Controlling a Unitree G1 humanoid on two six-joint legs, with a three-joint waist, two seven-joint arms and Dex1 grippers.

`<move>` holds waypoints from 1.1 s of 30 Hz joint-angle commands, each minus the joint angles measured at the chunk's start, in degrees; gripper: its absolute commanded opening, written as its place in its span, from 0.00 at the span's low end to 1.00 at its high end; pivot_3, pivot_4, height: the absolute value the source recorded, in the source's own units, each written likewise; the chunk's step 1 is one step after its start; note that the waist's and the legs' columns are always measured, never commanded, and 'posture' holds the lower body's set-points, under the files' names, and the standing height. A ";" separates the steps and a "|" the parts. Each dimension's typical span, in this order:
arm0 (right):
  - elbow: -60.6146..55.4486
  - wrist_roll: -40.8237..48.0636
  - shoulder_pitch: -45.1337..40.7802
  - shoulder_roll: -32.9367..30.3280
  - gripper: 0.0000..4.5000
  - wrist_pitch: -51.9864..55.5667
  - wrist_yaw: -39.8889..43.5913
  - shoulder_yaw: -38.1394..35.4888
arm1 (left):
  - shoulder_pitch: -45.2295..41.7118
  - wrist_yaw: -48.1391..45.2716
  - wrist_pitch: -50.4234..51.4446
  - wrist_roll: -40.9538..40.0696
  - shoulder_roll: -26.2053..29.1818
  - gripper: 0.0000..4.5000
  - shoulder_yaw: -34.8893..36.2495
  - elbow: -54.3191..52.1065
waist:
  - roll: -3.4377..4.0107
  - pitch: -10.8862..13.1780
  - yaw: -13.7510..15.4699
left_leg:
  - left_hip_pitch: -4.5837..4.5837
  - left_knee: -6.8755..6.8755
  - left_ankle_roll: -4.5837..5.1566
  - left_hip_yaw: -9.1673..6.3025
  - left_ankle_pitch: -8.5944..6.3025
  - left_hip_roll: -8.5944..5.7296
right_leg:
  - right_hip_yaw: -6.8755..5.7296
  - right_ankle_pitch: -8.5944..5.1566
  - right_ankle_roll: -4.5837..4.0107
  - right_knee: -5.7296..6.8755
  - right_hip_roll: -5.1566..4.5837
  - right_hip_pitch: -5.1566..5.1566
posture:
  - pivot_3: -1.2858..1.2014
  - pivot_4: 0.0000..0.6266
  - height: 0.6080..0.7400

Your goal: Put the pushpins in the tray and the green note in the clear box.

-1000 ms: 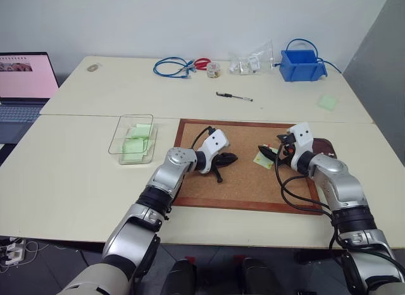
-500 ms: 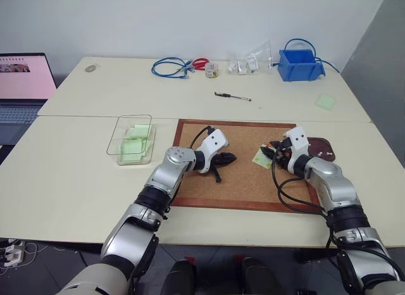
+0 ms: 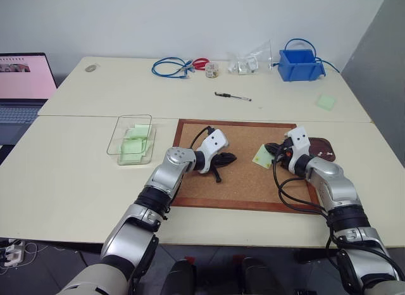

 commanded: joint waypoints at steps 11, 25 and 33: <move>-20.17 7.32 3.61 -1.99 0.01 9.03 -4.23 -8.97 | 2.80 -0.02 1.27 2.02 0.62 0.00 -1.70 0.05 | 0.02 -0.01 0.02 | 0.00 -0.04 0.00 -0.04 0.00 0.02 | -0.04 0.00 0.00 -0.02 0.02 0.02 | 0.52 0.24 1.00; -15.96 3.06 8.63 -5.50 0.01 8.76 -14.89 -17.07 | 3.43 -0.50 1.48 2.06 0.20 0.00 -2.76 -0.91 | 0.31 -0.18 -0.09 | 0.16 -0.11 0.02 0.08 0.01 0.00 | 0.09 -0.01 0.01 -0.03 0.03 0.10 | 0.52 0.24 1.00; -10.10 3.11 5.55 -5.46 0.12 8.51 -15.34 -17.29 | 3.25 -0.47 1.55 2.13 -0.01 0.00 -2.60 -0.91 | 0.32 -0.19 0.05 | 0.12 -0.12 0.02 0.08 0.01 -0.02 | 0.09 -0.01 0.01 -0.06 0.01 0.10 | 0.52 0.24 1.00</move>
